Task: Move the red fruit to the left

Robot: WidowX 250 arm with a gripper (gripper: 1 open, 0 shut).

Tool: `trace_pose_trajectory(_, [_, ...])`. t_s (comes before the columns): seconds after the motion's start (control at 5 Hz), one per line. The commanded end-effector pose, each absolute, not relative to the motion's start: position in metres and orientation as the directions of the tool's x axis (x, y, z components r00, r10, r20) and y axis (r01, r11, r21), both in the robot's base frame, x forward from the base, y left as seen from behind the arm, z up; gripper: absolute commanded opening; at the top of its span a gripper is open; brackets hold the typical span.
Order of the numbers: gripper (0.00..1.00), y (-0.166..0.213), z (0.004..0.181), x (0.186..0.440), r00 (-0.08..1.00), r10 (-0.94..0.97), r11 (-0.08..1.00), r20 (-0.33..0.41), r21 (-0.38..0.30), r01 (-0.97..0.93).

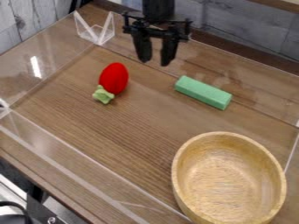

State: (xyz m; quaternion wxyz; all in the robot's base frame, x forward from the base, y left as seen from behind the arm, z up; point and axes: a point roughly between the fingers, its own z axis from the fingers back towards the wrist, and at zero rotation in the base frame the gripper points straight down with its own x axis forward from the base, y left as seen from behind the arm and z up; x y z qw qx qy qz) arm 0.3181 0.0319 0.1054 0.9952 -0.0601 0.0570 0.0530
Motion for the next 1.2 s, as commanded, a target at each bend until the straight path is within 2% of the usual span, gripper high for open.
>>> trace_pose_trajectory(0.0, [1.0, 0.04, 0.125, 0.32, 0.997, 0.063, 0.992, -0.041, -0.109, -0.067])
trace_pose_trajectory(0.2, [0.0, 0.052, 0.117, 0.321, 0.999, 0.038, 0.994, -0.039, -0.103, -0.042])
trace_pose_trajectory(0.4, [1.0, 0.045, 0.126, 0.326, 0.999, 0.03, 0.994, -0.044, -0.105, -0.035])
trace_pose_trajectory(0.6, [1.0, 0.037, 0.133, 0.333, 0.999, 0.021, 0.994, -0.048, -0.108, -0.026])
trace_pose_trajectory(1.0, [1.0, 0.038, 0.117, 0.317, 0.987, 0.139, 0.986, -0.076, -0.088, -0.145])
